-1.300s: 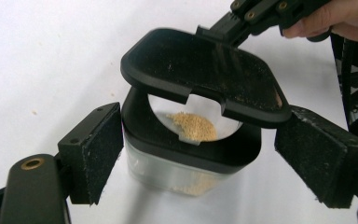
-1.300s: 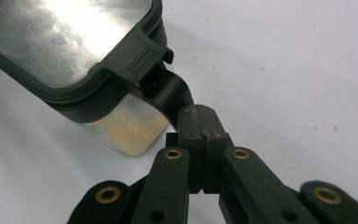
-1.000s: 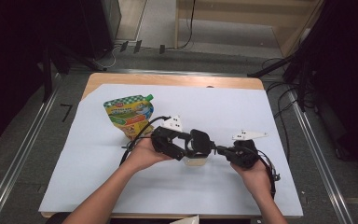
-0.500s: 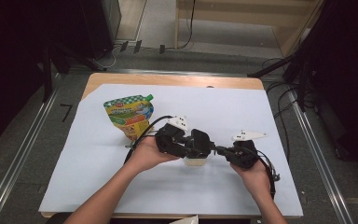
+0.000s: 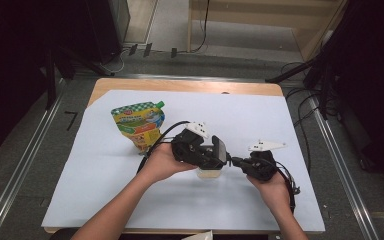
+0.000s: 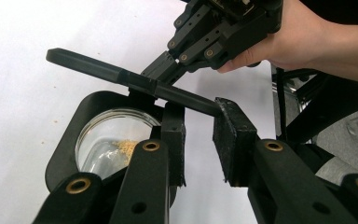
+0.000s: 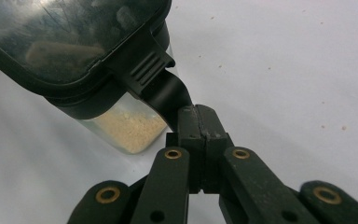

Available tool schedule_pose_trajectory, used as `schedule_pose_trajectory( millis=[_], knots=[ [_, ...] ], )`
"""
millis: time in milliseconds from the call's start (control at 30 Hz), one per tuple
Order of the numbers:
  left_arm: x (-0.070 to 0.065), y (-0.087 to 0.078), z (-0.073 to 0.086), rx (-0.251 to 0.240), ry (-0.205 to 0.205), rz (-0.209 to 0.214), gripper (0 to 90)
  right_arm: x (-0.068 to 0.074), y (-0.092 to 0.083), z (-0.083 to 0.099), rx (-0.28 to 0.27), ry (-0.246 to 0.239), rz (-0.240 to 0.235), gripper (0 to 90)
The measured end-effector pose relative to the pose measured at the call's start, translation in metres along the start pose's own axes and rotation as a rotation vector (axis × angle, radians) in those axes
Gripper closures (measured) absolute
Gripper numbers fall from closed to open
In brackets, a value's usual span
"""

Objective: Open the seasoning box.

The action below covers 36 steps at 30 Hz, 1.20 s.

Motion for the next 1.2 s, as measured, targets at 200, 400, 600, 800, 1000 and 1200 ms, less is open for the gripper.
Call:
schedule_pose_trajectory(
  millis=[200,400,600,800,1000,1200],
  knots=[
    [-0.003,0.005,-0.007,-0.006,0.003,0.008,75.0,0.0,0.0,0.0,-0.001,0.003,-0.002,90.0],
    [-0.004,0.012,-0.016,0.006,0.008,0.017,75.1,0.001,0.001,0.0,-0.002,0.005,-0.003,90.0],
    [-0.004,0.021,-0.023,0.029,0.001,0.037,75.0,0.001,0.001,0.001,0.001,0.009,-0.005,90.0],
    [-0.003,0.03,-0.028,0.044,0.009,0.048,74.8,0.001,0.002,0.001,0.001,0.012,-0.002,90.0],
    [-0.001,0.031,-0.029,0.038,-0.011,0.056,73.9,0.001,0.002,0.001,0.001,0.016,-0.008,90.0],
    [-0.001,0.02,-0.025,0.038,-0.008,0.049,70.2,0.003,-0.003,0.001,-0.015,0.029,-0.02,87.4]
  ],
)
Point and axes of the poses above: each handheld gripper's, and its own axes: y roughly forward along the jaws, z roughly out of its underside, x roughly to its left, the point moved 5 cm from there along y, roughly forward along the jaws, and after that the axes turned 6 degrees about -x, right-handed, at the moved point
